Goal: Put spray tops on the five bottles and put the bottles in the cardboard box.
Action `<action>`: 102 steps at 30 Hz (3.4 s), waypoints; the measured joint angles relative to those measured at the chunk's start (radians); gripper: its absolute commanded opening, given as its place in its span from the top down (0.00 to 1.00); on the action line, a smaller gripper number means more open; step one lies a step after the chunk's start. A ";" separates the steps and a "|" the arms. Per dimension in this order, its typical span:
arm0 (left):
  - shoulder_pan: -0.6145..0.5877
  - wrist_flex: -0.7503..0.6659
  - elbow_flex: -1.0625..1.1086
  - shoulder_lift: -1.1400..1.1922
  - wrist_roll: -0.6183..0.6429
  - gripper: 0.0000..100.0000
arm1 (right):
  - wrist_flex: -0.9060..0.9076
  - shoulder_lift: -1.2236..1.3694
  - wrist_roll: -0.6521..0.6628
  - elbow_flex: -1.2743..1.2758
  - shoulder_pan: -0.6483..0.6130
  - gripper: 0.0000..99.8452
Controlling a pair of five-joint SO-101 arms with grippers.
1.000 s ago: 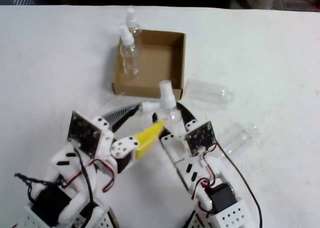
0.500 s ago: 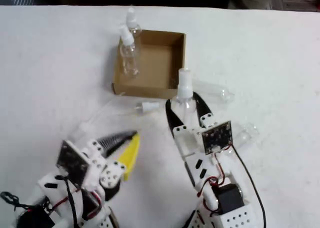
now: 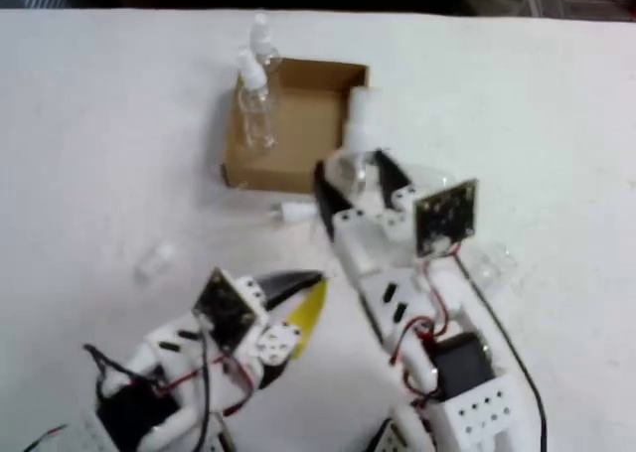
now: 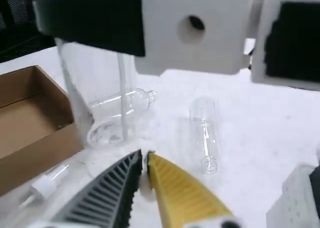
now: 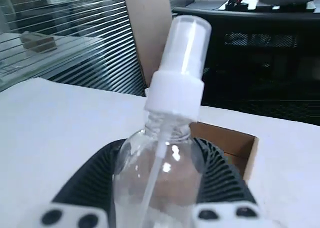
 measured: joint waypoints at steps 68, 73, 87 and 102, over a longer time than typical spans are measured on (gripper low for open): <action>-0.836 -0.020 0.276 -0.005 -0.155 0.98 | -0.330 1.379 0.218 -0.786 0.218 0.99; -0.836 -0.020 0.276 -0.005 -0.155 0.98 | -0.330 1.525 0.222 -0.911 0.236 0.99; -0.836 -0.020 0.276 -0.005 -0.155 0.98 | -0.315 1.869 0.222 -1.277 0.252 0.99; -0.836 -0.020 0.276 -0.005 -0.155 0.98 | -0.164 2.058 0.341 -1.522 0.258 0.98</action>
